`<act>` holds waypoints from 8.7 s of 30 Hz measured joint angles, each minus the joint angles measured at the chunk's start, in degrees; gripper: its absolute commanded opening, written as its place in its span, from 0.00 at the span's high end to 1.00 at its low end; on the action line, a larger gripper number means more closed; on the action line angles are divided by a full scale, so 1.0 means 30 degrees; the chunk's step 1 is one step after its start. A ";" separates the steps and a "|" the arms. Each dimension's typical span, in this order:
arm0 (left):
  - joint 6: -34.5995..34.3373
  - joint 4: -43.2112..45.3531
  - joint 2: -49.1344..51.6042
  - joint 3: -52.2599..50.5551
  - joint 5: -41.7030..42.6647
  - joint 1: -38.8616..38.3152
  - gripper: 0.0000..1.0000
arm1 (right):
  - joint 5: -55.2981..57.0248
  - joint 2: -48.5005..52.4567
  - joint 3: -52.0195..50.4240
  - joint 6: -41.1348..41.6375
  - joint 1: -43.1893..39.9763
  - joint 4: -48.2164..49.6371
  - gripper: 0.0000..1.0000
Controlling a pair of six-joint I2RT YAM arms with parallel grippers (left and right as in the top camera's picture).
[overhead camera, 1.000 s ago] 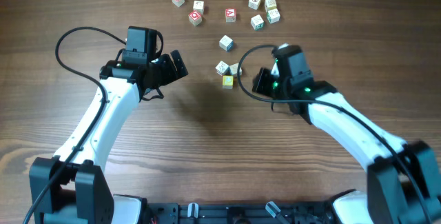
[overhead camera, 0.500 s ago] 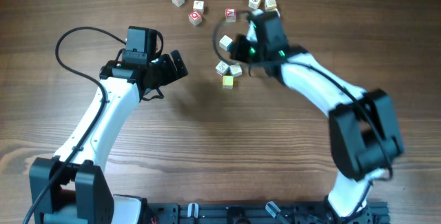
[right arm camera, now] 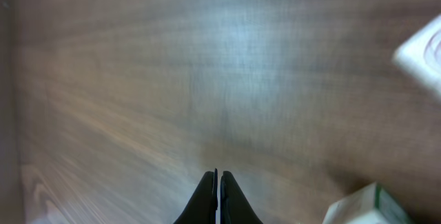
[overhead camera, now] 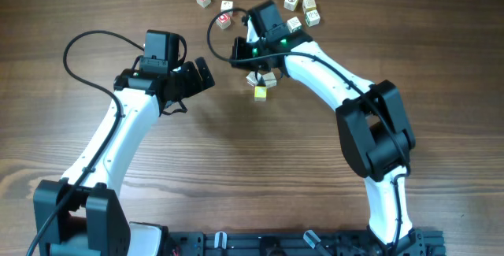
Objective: Form a circle
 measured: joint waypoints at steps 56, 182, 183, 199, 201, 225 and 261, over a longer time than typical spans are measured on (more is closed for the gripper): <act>0.0000 0.0007 0.0000 0.0007 0.0000 0.0000 0.00 | 0.3774 0.0546 0.0000 -0.0007 0.0546 -0.2412 0.95; 0.0000 0.0007 0.0000 0.0000 0.0000 0.0000 0.00 | 0.9449 -0.5326 -0.8859 0.1078 0.2164 0.2652 0.95; 0.0000 0.0007 0.0000 0.0007 0.0000 0.0000 0.00 | 0.9770 -0.5428 -0.8859 0.1158 0.2164 0.2295 0.95; 0.0000 0.0007 0.0000 0.0000 0.0000 0.0000 0.00 | 1.0739 -0.5858 -0.8859 0.4452 0.2113 -0.1370 0.95; 0.0000 0.0007 0.0000 0.0000 0.0000 0.0000 0.00 | 1.0528 -0.6040 -0.8859 0.5399 0.2113 -0.2040 0.95; 0.0000 0.0007 0.0000 0.0000 0.0000 0.0000 0.00 | 0.8393 -0.6360 -1.0047 0.6215 0.2601 -0.3104 0.95; 0.0000 0.0007 0.0000 0.0007 0.0000 0.0000 0.00 | 1.0484 -0.6317 -1.1060 0.7606 0.2229 0.0350 0.95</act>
